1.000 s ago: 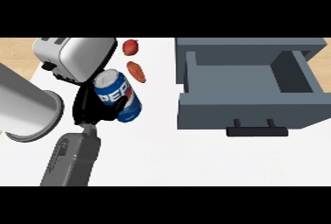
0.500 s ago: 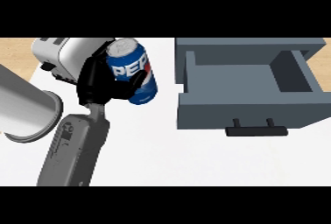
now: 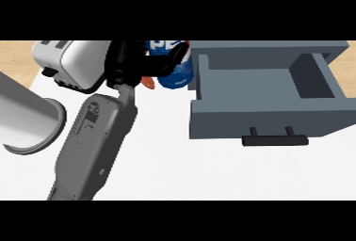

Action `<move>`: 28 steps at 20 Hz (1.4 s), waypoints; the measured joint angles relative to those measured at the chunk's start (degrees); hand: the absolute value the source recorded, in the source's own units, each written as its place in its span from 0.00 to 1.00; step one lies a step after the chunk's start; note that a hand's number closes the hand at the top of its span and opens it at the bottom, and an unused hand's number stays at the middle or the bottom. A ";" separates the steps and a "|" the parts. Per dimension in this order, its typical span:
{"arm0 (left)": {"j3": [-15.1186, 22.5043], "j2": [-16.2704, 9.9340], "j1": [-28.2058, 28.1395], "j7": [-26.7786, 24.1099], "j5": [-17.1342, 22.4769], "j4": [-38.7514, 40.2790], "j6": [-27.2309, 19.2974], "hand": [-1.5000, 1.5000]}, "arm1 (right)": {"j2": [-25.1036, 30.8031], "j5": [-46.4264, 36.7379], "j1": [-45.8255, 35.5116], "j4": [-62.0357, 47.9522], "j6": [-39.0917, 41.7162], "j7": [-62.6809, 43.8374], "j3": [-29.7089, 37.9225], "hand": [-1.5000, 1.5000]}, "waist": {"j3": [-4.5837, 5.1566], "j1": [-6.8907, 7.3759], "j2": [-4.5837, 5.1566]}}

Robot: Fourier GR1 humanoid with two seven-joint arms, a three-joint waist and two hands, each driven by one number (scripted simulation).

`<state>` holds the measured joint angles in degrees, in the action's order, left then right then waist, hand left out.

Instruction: Pick up the can, place it into the drawer and close the drawer

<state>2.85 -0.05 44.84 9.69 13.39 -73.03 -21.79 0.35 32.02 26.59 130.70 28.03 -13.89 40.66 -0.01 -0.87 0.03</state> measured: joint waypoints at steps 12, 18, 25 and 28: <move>5.12 0.04 15.52 -1.96 5.20 13.64 -8.75 1.00 | 0.78 1.20 -2.12 0.29 -0.78 -2.03 0.14 0.00 | 0.00 -0.62 0.10; 7.41 0.05 22.76 -4.65 10.10 22.14 -11.72 1.00 | 0.94 0.24 -3.16 -0.01 -0.96 -2.05 -0.63 0.00 | -0.01 -1.09 0.22; 10.84 0.05 29.68 -8.09 16.63 30.89 -13.31 1.00 | -0.02 -2.69 -5.00 1.46 -3.00 -2.86 -2.98 0.00 | -0.03 -1.76 0.44; 12.53 0.06 31.83 -8.83 19.43 33.68 -14.32 1.00 | 0.92 -1.68 -4.98 0.92 -3.07 -3.08 -2.99 0.00 | -0.05 -2.12 0.44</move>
<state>15.38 0.00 76.68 0.85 32.81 -39.35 -36.11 1.28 30.33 21.61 131.62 24.97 -16.97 37.68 -0.06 -2.99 0.47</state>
